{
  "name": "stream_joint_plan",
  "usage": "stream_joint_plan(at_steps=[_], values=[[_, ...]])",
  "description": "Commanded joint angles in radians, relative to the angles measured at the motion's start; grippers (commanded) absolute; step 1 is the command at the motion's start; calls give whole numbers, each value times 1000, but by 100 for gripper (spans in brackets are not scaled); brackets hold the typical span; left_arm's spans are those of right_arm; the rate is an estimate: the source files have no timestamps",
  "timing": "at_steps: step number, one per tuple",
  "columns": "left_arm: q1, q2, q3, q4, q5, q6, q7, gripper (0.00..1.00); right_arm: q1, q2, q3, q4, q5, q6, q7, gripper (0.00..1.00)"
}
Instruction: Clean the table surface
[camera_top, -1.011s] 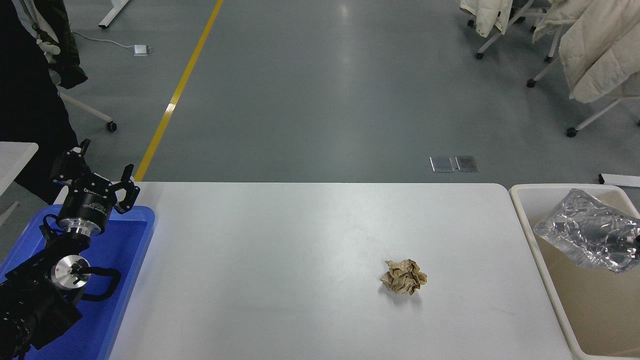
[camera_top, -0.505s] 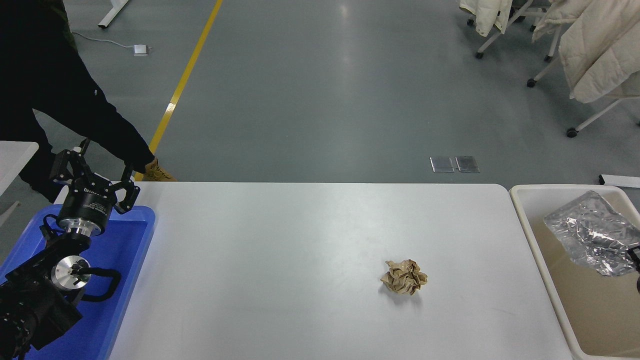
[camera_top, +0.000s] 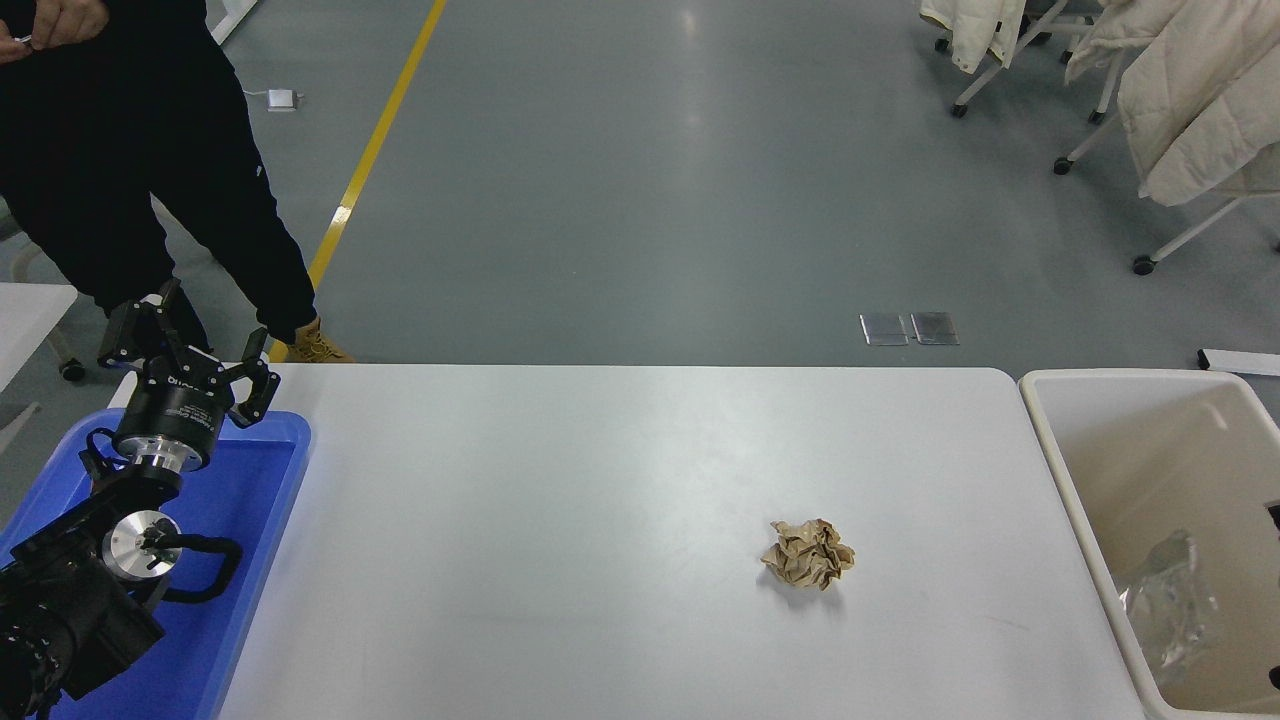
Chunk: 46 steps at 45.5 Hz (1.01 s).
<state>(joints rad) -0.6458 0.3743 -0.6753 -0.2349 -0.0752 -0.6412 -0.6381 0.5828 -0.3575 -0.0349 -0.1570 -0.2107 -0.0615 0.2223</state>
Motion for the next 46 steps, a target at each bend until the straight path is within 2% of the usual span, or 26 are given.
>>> stream_joint_plan(at_steps=[1, 6, 11, 15, 20, 31, 46], values=[[0, 0, -1, 0, 0, 0, 0, 100, 9, -37, 3, 36, 8, -6, 0, 100], [0, 0, 0, 0, 0, 0, 0, 100, 25, -130, 4, 198, 8, -8, 5, 100], [0, 0, 0, 0, 0, 0, 0, 100, 74, -322, 19, 502, 8, -9, 17, 100], [0, 0, 0, 0, 0, 0, 0, 100, 91, -445, 134, 680, 8, -3, 43, 100], [0, 0, 0, 0, 0, 0, 0, 100, 91, -521, 297, 807, 7, -1, 52, 100], [0, 0, 0, 0, 0, 0, 0, 100, 91, -545, 489, 971, 5, 2, 52, 100], [-2, 0, 0, -1, 0, 0, 0, 100, 60, -407, 630, 1091, -9, -8, 54, 100]])
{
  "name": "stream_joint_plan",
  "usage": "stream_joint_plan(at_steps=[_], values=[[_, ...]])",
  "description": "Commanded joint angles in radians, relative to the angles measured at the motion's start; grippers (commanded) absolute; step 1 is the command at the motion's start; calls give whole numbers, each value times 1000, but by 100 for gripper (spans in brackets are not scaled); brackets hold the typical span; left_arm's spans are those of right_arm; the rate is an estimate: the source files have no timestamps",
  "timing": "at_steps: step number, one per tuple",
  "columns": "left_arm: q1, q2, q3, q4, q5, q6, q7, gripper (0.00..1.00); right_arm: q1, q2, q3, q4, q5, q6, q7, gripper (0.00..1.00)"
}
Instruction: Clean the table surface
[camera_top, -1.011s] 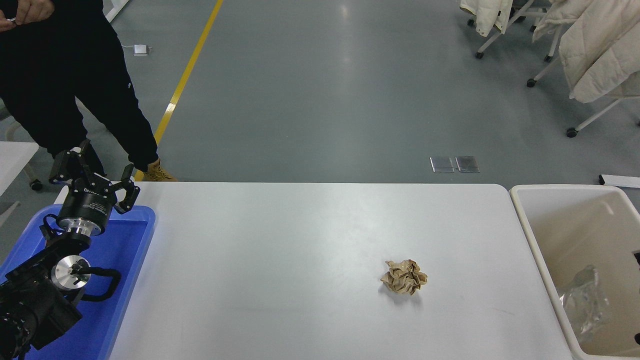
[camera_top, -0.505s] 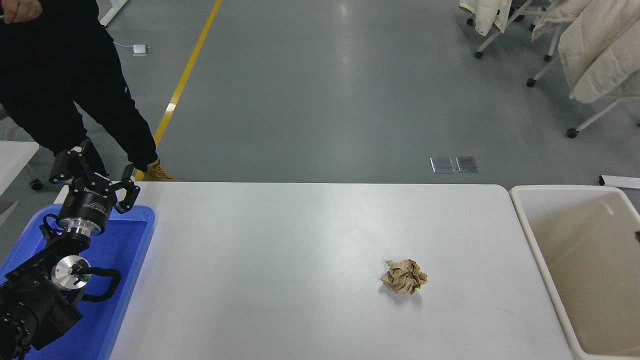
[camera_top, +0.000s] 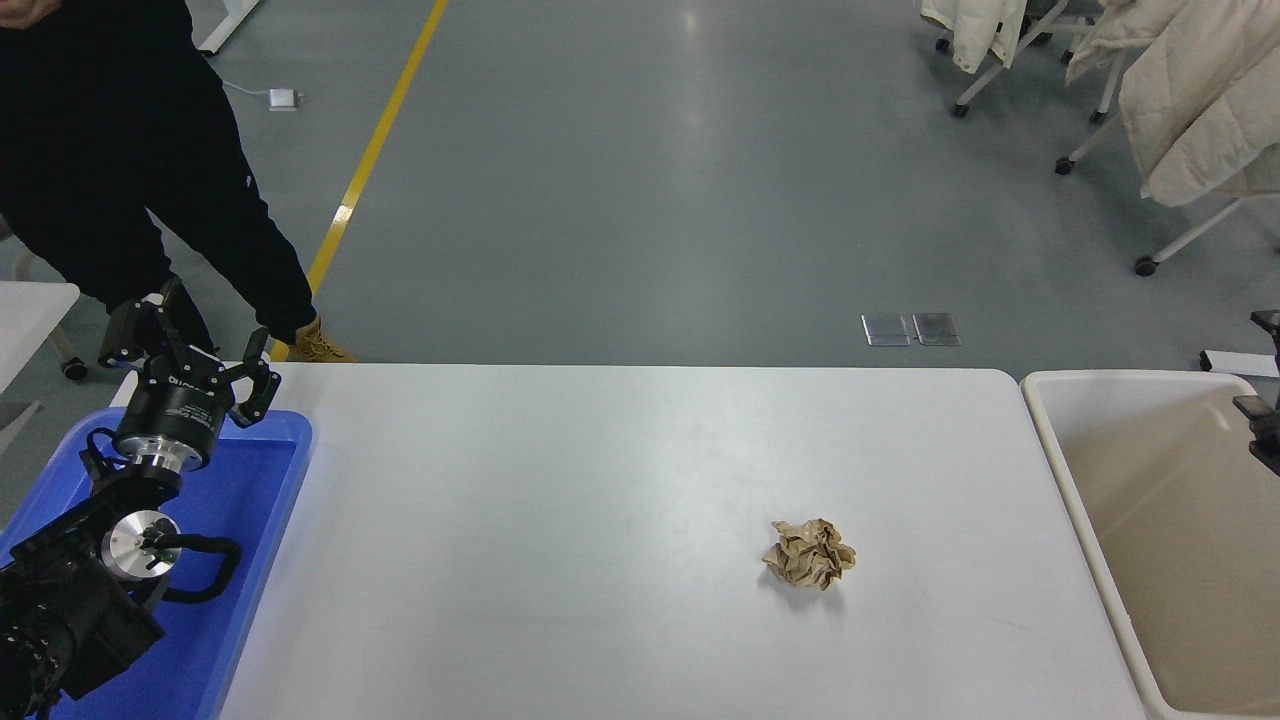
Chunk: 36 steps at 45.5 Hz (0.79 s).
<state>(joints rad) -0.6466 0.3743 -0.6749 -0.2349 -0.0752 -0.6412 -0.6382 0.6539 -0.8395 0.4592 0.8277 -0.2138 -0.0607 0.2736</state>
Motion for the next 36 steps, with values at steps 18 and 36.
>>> stream_joint_plan(at_steps=[18, 36], values=[[-1, 0, 0, 0, 0, 0, 0, 100, -13, 434, 397, 8, -6, -22, 21, 100], [-1, 0, 0, -1, 0, 0, 0, 100, -11, 553, 430, -87, -4, -21, 72, 100]])
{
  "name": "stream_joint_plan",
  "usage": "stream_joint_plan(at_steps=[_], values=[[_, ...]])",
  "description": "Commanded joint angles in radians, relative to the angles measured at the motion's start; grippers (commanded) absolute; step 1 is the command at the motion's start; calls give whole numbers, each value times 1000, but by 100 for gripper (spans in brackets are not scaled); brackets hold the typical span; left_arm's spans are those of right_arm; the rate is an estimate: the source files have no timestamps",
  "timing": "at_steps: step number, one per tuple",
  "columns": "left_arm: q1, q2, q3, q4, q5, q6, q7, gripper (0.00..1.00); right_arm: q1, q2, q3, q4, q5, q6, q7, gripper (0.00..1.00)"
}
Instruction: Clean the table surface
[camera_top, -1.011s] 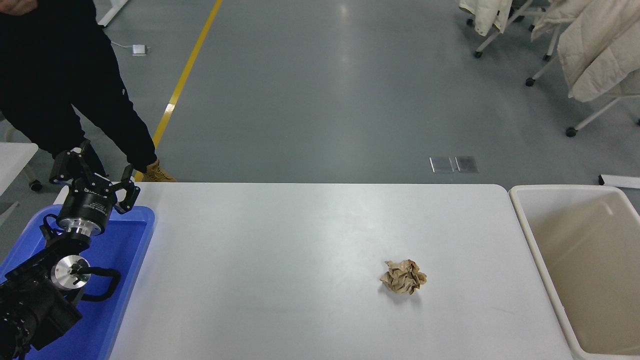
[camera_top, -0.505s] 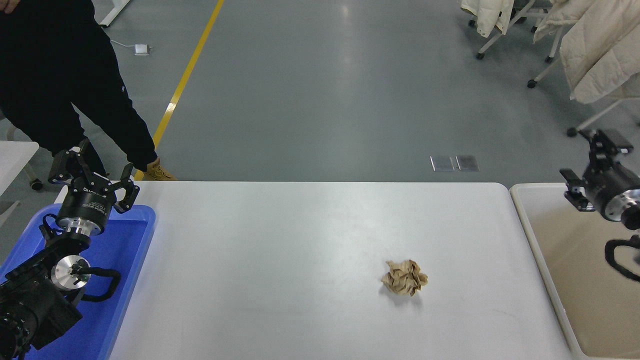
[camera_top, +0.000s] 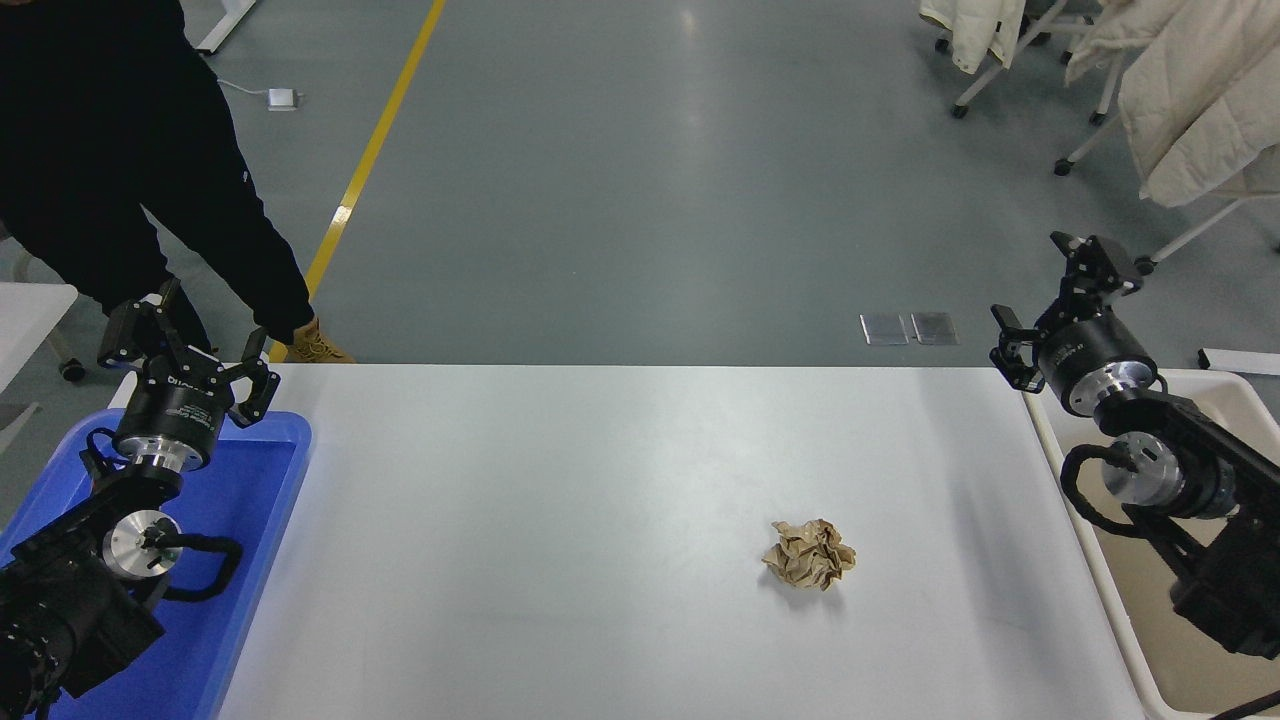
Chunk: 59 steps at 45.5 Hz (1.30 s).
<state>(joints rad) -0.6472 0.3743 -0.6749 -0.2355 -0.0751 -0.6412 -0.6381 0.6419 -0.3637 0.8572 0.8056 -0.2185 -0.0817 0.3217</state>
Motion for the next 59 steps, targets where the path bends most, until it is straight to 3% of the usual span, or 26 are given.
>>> stream_joint_plan(at_steps=[1, 44, 59], values=[[1, 0, 0, -1, 0, 0, 0, 100, 1, 81, 32, -75, 1, 0, 23, 100], [0, 0, 0, -1, 0, 0, 0, 100, -1, 114, 31, -112, 2, 0, 23, 100], [0, 0, 0, -1, 0, 0, 0, 100, -60, 11, 28, -35, 22, 22, 23, 100]])
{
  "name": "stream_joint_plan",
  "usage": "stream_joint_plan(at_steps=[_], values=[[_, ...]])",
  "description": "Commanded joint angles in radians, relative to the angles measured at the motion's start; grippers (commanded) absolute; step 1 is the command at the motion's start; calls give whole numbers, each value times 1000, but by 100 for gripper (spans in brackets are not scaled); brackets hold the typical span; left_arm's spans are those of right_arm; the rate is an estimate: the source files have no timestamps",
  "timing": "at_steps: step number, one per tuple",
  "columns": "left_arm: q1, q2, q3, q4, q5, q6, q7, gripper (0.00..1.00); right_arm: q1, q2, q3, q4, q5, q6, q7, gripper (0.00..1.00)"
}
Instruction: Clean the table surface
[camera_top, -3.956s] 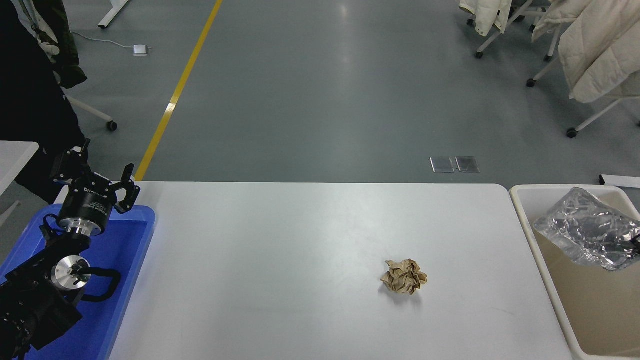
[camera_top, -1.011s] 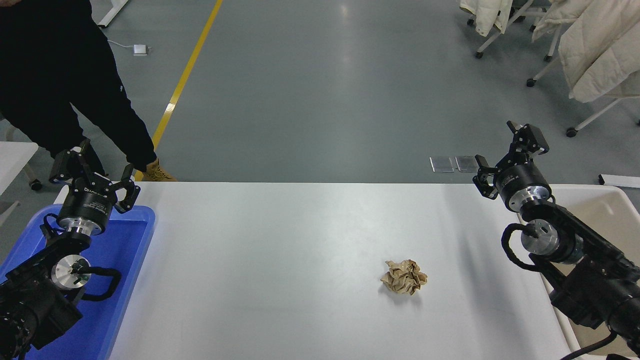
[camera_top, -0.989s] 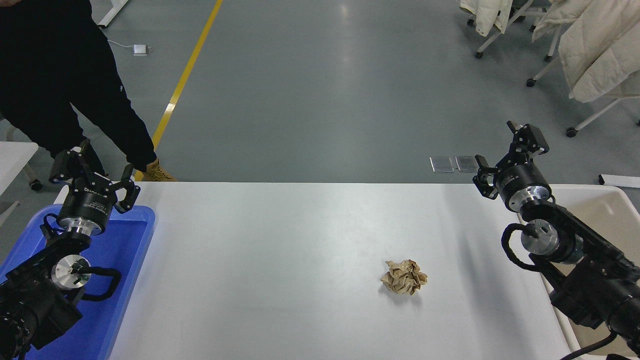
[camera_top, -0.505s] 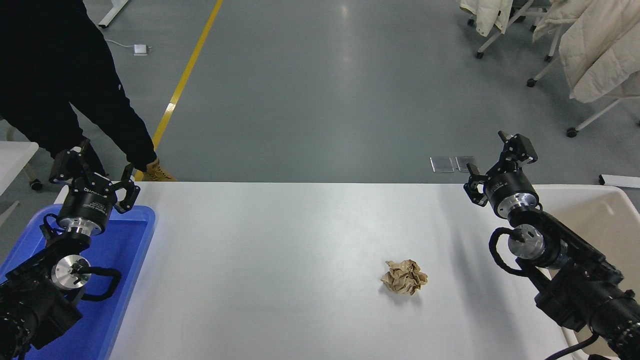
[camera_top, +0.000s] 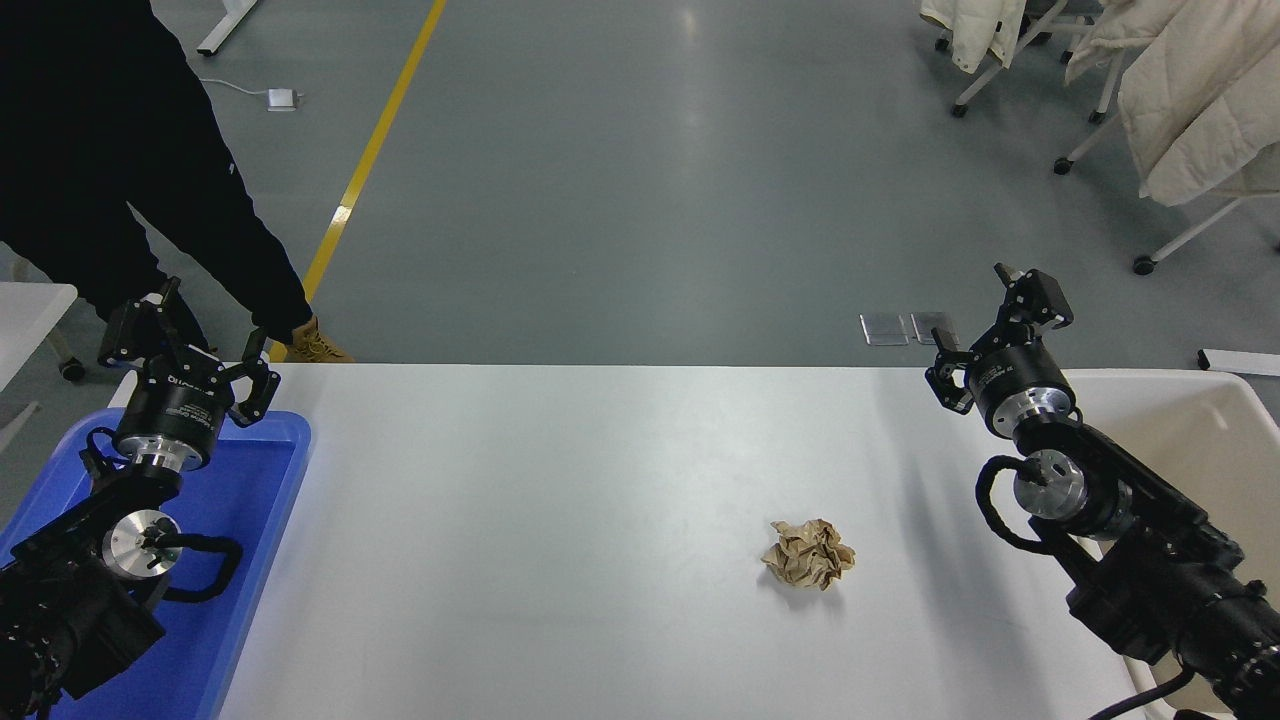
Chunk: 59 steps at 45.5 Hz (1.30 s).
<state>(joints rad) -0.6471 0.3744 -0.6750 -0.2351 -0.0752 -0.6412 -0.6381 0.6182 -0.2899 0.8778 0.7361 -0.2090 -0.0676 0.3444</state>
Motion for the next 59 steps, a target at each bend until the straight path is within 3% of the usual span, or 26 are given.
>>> stream_joint_plan(at_steps=[1, 10, 22, 31, 37, 48, 53, 59], values=[[0, 0, 0, 0, 0, 0, 0, 100, -38, -66, 7, 34, 13, 8, 1, 100], [0, 0, 0, 0, 0, 0, 0, 100, -37, -124, -114, 68, -53, 43, -2, 100], [0, 0, 0, 0, 0, 0, 0, 100, 29, -304, -447, 184, -390, 40, -2, 100], [0, 0, 0, -1, 0, 0, 0, 100, 110, -429, -629, 390, -607, 40, -34, 100], [0, 0, 0, 0, 0, 0, 0, 100, 195, -488, -802, 502, -658, 64, -142, 100], [0, 0, 0, -1, 0, 0, 0, 100, 259, -479, -882, 658, -638, 130, -502, 100], [0, 0, 0, 0, 0, 0, 0, 100, 268, -419, -882, 667, -534, 129, -617, 99], [0, 0, -1, -1, 0, 0, 0, 100, 285, -379, -882, 660, -325, 118, -656, 99]])
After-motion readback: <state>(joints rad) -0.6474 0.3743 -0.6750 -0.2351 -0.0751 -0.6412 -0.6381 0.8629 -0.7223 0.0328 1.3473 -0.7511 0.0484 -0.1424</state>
